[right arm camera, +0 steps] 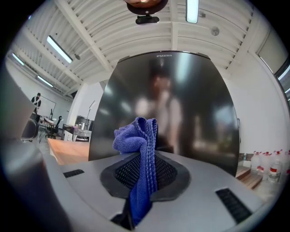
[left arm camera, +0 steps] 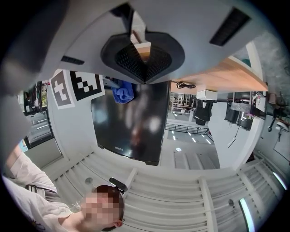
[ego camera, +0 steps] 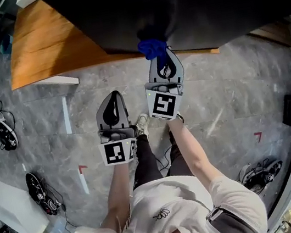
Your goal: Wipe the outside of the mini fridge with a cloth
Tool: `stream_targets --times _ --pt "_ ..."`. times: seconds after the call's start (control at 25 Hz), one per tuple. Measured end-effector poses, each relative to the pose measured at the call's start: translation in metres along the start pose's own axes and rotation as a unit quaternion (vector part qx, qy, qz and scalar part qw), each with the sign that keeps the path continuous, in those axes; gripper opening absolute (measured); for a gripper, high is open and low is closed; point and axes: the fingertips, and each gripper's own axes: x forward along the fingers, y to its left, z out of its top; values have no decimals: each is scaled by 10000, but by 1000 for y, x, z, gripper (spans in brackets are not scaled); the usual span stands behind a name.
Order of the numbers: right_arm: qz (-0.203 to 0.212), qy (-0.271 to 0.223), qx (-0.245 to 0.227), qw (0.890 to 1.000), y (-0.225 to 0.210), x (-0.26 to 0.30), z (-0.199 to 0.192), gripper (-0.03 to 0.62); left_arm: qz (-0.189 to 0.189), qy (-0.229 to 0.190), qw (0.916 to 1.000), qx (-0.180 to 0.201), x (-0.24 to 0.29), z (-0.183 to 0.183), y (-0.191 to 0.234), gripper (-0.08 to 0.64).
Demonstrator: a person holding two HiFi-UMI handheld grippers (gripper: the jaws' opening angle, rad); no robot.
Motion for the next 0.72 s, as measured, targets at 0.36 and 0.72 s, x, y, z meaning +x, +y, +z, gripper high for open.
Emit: stream_targets --times 0.36,0.72 --pt "-391 122 -219 9989 -98 -16 -9 61 -266 74 9996 -56 23 -12 -70 5" --pt "-654 399 -431 9961 -172 -26 -25 61 -386 64 9992 -70 40 -22 -119 5"
